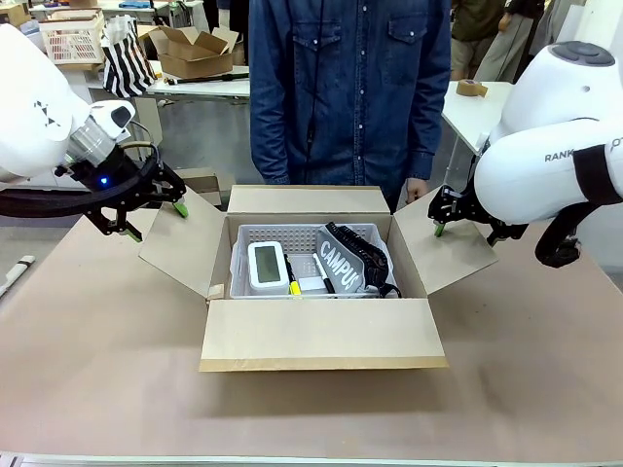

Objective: Pack the gift set into the box.
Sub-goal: Lift both hands away from the flaps of the Package Box.

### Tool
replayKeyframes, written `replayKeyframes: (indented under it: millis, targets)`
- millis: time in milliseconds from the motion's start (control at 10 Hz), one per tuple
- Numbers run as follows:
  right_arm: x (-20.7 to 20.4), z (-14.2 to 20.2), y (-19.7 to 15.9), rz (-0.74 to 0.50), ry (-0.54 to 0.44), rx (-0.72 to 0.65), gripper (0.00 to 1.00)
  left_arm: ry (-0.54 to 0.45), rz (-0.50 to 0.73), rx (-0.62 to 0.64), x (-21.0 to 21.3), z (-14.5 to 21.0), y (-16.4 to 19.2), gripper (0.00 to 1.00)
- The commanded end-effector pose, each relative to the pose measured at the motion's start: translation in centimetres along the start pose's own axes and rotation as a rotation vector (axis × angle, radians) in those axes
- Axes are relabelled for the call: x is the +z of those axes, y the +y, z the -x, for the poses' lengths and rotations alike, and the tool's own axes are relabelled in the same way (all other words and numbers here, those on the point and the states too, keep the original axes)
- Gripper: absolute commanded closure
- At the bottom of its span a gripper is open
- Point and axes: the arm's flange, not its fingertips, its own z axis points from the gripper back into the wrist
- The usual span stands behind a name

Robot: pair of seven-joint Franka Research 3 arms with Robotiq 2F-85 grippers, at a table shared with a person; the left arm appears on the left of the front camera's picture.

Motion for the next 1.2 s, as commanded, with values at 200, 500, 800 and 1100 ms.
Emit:
replayKeyframes:
  millis: [200, 500, 800, 1100]
  targets:
    - [9.3, -0.9, -5.9, -0.474, 0.143, 0.101, 0.00, 0.023, 0.427, -0.168, 10.1, 0.1, 2.7, 0.00]
    - [12.0, -1.3, -15.8, -1.063, 0.242, -0.169, 0.00, 0.196, 1.216, -0.218, 10.6, 0.1, 10.0, 0.00]
    - [14.2, -0.9, -15.7, -0.971, 0.178, -0.110, 0.00, -0.057, 0.938, -0.196, 13.6, 1.1, 9.6, 0.00]
    - [14.2, -0.9, -15.7, -0.971, 0.178, -0.110, 0.00, -0.057, 0.938, -0.196, 13.6, 1.1, 9.6, 0.00]
